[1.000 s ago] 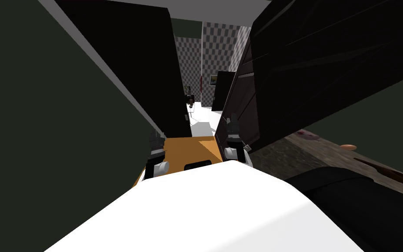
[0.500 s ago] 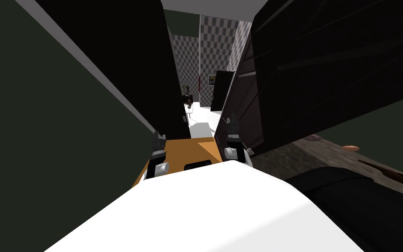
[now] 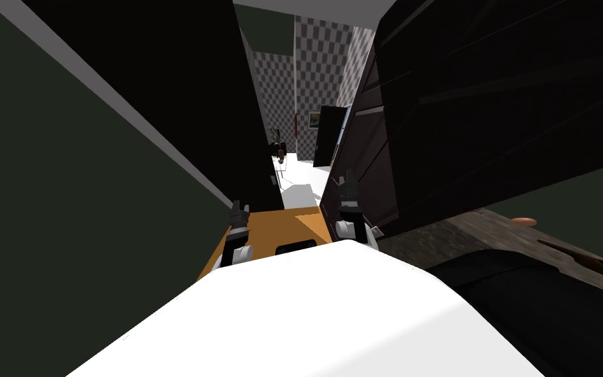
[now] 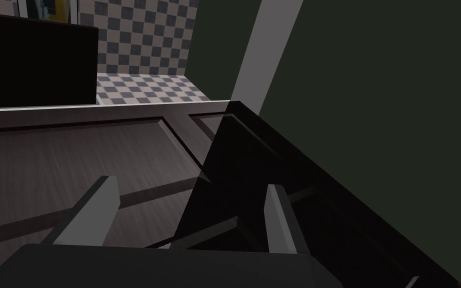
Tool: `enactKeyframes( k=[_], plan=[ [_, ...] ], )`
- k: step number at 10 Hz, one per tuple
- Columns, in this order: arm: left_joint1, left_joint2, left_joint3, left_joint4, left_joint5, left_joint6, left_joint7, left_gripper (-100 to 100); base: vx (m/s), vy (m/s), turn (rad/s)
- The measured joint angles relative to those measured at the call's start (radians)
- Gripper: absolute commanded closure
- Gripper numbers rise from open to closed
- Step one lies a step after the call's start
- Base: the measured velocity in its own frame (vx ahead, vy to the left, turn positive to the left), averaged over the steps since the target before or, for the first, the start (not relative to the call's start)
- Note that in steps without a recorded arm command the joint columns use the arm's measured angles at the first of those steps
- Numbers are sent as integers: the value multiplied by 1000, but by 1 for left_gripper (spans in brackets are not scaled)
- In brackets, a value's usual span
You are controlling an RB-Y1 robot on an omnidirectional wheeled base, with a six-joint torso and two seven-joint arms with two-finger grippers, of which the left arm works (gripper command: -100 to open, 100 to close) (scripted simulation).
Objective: Pull the door open
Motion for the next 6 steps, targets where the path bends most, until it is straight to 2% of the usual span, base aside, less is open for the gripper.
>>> enactKeyframes(
  k=[2, 6],
  plan=[
    [-16, 5, 1, 48, 1, -11, 7, -100, 103, -5, -59],
    [-28, 20, 2, 127, 2, -32, 24, -100, 105, -18, -54]
  ],
)
